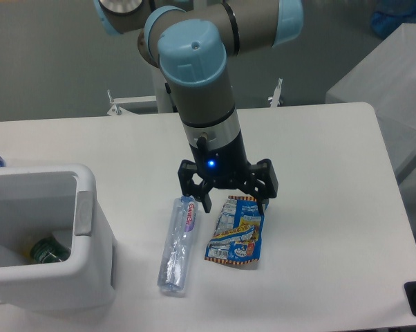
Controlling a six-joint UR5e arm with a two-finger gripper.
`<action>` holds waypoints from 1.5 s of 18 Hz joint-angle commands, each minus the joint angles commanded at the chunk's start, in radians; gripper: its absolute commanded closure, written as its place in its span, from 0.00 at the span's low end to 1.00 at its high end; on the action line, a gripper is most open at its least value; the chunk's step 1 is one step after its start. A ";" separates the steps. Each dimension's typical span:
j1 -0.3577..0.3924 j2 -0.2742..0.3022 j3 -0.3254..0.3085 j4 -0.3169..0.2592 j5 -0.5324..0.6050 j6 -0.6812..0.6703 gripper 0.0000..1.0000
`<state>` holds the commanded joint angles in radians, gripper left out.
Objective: Place the trash in the trash can
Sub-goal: 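Move the gripper over the clear plastic water bottle and lower it, then close the gripper on the bottle's cap end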
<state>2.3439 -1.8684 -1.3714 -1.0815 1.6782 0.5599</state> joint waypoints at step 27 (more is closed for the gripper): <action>-0.069 -0.245 -0.069 0.118 -0.158 -0.281 0.00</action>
<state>2.2749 -2.1138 -1.4402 -0.9634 1.5202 0.2792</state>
